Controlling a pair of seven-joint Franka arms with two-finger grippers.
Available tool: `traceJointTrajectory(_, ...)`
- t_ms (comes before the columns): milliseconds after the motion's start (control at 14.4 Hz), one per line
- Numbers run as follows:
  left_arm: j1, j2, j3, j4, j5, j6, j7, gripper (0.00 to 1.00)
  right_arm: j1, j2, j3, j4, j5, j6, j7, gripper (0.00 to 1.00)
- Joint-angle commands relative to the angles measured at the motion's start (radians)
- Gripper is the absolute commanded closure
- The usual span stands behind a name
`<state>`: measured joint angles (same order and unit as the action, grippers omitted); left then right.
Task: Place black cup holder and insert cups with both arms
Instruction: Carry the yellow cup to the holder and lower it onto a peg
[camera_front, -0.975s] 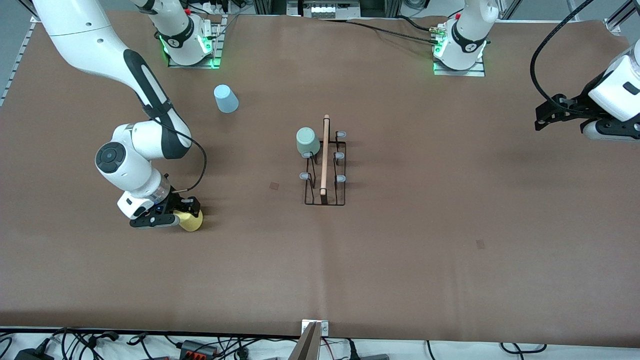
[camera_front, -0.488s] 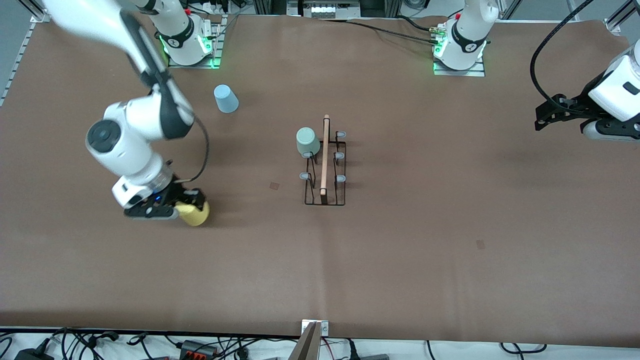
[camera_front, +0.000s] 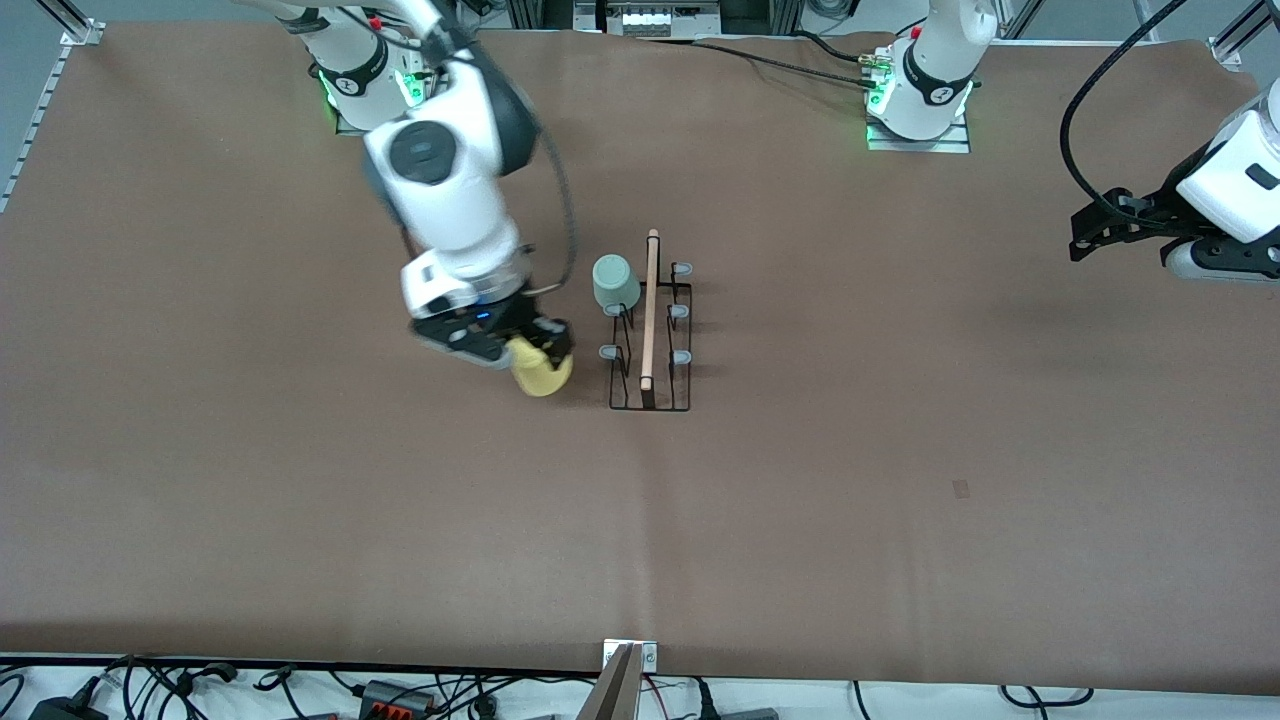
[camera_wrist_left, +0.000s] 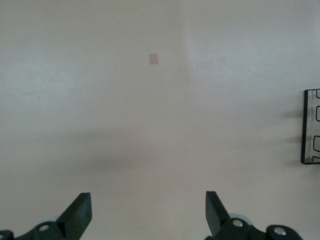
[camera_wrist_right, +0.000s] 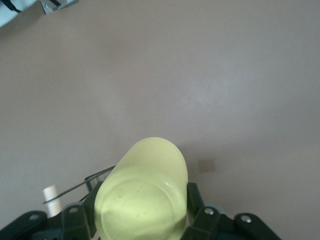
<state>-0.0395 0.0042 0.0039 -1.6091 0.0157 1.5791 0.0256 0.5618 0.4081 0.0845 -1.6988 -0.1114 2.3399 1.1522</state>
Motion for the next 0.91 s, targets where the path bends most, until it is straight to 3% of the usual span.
traceJointTrajectory(0,-0.002,-0.015,0.001,-0.002,-0.005,-0.013,0.011,0.0,0.047,0.103,-0.011,0.151,-0.036,-0.073,0.113,0.83)
traceJointTrajectory(697,-0.002,-0.015,0.001,-0.002,-0.005,-0.013,0.011,0.0,0.084,0.169,0.0,0.157,-0.025,-0.028,0.132,0.78)
traceJointTrajectory(766,-0.002,-0.015,0.001,-0.002,-0.005,-0.013,0.011,0.0,0.089,0.176,0.0,0.156,-0.025,-0.028,0.13,0.71)
traceJointTrajectory(836,-0.002,-0.015,0.001,-0.002,-0.005,-0.013,0.011,0.0,0.09,0.182,0.0,0.156,-0.027,-0.028,0.13,0.34)
